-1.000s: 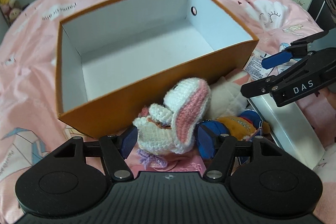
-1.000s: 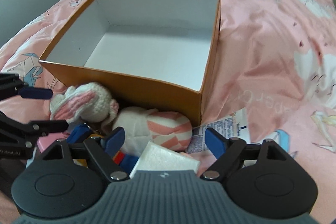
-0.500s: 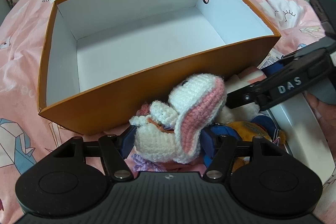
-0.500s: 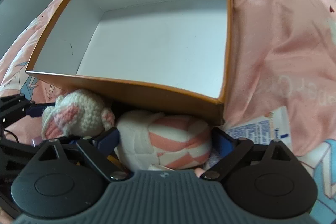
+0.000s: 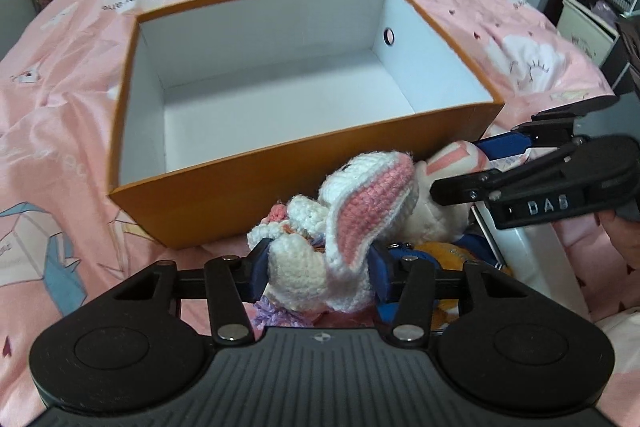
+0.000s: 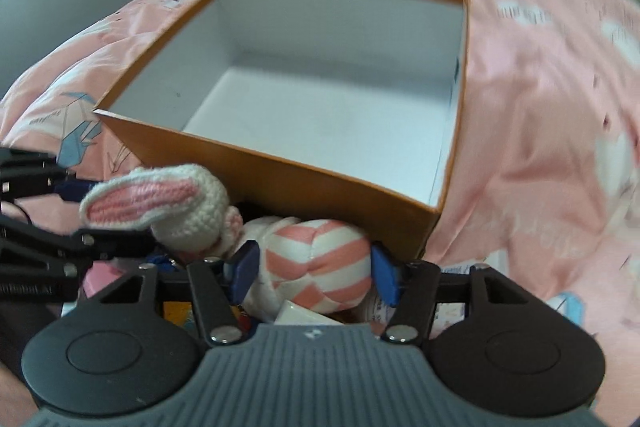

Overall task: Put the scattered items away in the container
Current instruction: 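Grasp the crocheted bunny with the left tool while the right tool grasps the striped-cup plush dog, then carry the bunny with the left tool while the right tool carries the plush dog into the box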

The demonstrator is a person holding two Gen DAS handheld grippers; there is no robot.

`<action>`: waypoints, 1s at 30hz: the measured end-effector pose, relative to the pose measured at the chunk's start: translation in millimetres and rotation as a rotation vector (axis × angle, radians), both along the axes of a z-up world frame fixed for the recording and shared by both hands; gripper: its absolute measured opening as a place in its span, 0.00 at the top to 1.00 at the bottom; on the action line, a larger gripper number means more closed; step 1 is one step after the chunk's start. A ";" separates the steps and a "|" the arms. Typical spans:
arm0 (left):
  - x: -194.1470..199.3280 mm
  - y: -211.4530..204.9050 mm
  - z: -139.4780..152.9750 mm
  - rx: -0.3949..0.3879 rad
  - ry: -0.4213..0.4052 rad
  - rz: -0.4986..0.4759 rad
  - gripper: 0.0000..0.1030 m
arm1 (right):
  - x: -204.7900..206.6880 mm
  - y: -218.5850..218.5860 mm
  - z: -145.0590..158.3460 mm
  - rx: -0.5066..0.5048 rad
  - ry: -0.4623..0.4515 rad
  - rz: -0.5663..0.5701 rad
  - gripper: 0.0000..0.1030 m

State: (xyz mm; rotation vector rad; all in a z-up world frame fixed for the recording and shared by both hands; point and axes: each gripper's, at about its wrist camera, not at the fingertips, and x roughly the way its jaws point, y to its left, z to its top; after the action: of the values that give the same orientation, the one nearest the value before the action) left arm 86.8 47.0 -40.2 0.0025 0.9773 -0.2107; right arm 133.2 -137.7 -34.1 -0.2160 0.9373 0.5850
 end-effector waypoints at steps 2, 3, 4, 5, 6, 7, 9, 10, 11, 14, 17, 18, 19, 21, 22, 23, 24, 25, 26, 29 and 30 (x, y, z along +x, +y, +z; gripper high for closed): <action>-5.1 4.4 8.5 -0.018 -0.017 0.019 0.45 | -5.4 -1.0 9.2 0.007 -0.033 0.011 0.57; -7.6 6.7 13.1 -0.029 -0.027 0.030 0.45 | -6.1 -1.5 13.7 0.014 -0.041 0.013 0.58; -10.0 9.2 18.2 -0.045 -0.037 0.039 0.45 | -7.5 -0.4 17.9 0.018 -0.052 0.017 0.59; -12.4 11.0 22.9 -0.061 -0.048 0.046 0.45 | -8.6 0.6 22.0 0.020 -0.063 0.021 0.59; -14.7 12.6 28.1 -0.073 -0.059 0.053 0.45 | -10.5 1.0 26.5 0.023 -0.075 0.024 0.59; -18.0 14.0 33.6 -0.079 -0.071 0.059 0.45 | -16.2 -1.8 31.5 0.028 -0.089 0.030 0.60; -24.4 14.8 43.4 -0.078 -0.096 0.072 0.45 | -27.5 -6.5 41.5 0.041 -0.123 0.048 0.60; -27.1 15.2 48.1 -0.077 -0.104 0.082 0.45 | -31.9 -6.5 47.0 0.051 -0.141 0.058 0.60; -29.3 15.7 52.1 -0.076 -0.105 0.094 0.45 | -35.8 -6.6 52.9 0.061 -0.163 0.069 0.60; -34.5 18.4 59.0 -0.072 -0.095 0.132 0.45 | -46.0 -3.9 67.7 0.083 -0.222 0.094 0.60; -38.4 18.8 58.0 -0.041 -0.085 0.165 0.45 | -57.8 0.3 72.8 0.067 -0.297 0.117 0.61; -38.9 18.0 55.5 -0.028 -0.077 0.170 0.45 | -61.9 3.1 71.3 0.047 -0.322 0.129 0.61; -39.6 17.7 51.8 -0.020 -0.063 0.174 0.45 | -65.7 5.7 68.5 0.023 -0.336 0.140 0.61; -41.1 17.6 42.5 -0.014 -0.028 0.177 0.45 | -71.6 9.0 59.0 -0.020 -0.333 0.154 0.61; -41.1 16.8 37.7 -0.008 -0.011 0.177 0.45 | -74.3 9.0 54.1 -0.033 -0.325 0.161 0.61; -42.5 15.4 33.2 0.001 0.001 0.177 0.45 | -77.1 7.8 49.8 -0.042 -0.314 0.168 0.60; -44.3 13.9 29.9 0.013 0.004 0.176 0.45 | -79.9 5.8 46.5 -0.047 -0.304 0.173 0.60; -46.0 12.3 27.9 0.026 0.002 0.174 0.45 | -81.7 3.3 44.2 -0.045 -0.289 0.177 0.61; -47.3 10.9 27.3 0.035 -0.002 0.169 0.45 | -83.8 -0.9 42.8 -0.031 -0.261 0.181 0.62; -49.2 7.3 27.9 0.054 -0.009 0.152 0.44 | -83.4 -14.4 39.0 0.075 -0.102 0.198 0.63; -49.8 6.1 27.8 0.058 -0.011 0.146 0.44 | -82.2 -17.7 37.1 0.116 -0.043 0.207 0.63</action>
State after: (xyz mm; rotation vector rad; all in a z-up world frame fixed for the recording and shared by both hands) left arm 37.1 53.1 -12.4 -0.0151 0.9680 -0.0481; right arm 51.0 -155.5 3.0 -0.2221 0.8424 0.8198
